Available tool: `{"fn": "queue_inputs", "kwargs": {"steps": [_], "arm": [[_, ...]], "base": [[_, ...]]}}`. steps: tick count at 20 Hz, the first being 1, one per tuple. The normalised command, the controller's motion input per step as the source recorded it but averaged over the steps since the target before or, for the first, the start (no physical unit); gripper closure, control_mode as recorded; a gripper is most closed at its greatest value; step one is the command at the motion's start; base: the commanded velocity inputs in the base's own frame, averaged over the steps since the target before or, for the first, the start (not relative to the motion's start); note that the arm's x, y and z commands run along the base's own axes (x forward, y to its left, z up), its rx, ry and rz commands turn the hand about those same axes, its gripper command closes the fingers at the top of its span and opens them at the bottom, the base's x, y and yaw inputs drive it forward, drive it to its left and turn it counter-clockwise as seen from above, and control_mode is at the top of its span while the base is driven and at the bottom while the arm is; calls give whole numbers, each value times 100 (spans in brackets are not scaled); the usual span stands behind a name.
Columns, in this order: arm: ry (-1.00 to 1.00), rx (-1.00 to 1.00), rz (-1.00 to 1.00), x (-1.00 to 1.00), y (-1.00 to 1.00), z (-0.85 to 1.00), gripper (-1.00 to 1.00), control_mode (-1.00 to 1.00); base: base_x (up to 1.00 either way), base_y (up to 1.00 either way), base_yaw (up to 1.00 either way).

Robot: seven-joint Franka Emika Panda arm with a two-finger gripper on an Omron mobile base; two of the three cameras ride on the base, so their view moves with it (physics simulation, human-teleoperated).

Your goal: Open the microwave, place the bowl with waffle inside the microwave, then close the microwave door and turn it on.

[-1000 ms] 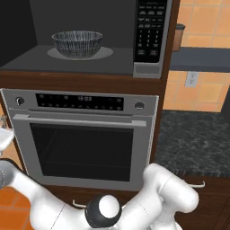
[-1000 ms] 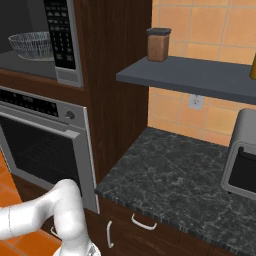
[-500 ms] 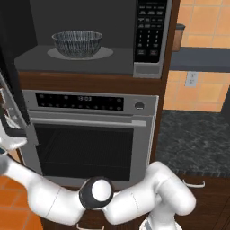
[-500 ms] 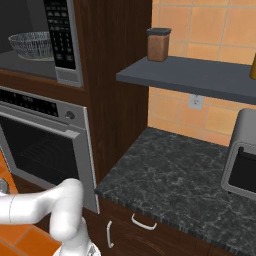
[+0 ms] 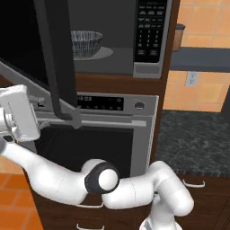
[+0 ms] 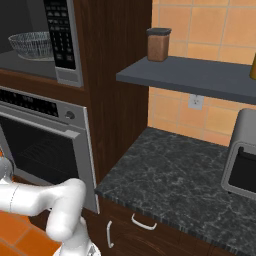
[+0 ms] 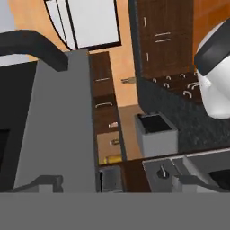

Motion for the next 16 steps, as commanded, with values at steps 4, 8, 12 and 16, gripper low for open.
{"fn": "queue_inputs", "kwargs": {"steps": [4, 8, 12, 16], "arm": [[-21, 18, 0, 5, -100, -16, -100, -100], [-16, 8, 2, 7, -100, -57, -100, -100], [-19, 4, 8, 17, -100, -54, -100, -100], [-14, 0, 18, 57, -82, -30, -100, -100]], "base": [[0, 0, 0], [0, 0, 0], [0, 0, 0], [0, 0, 0]]}}
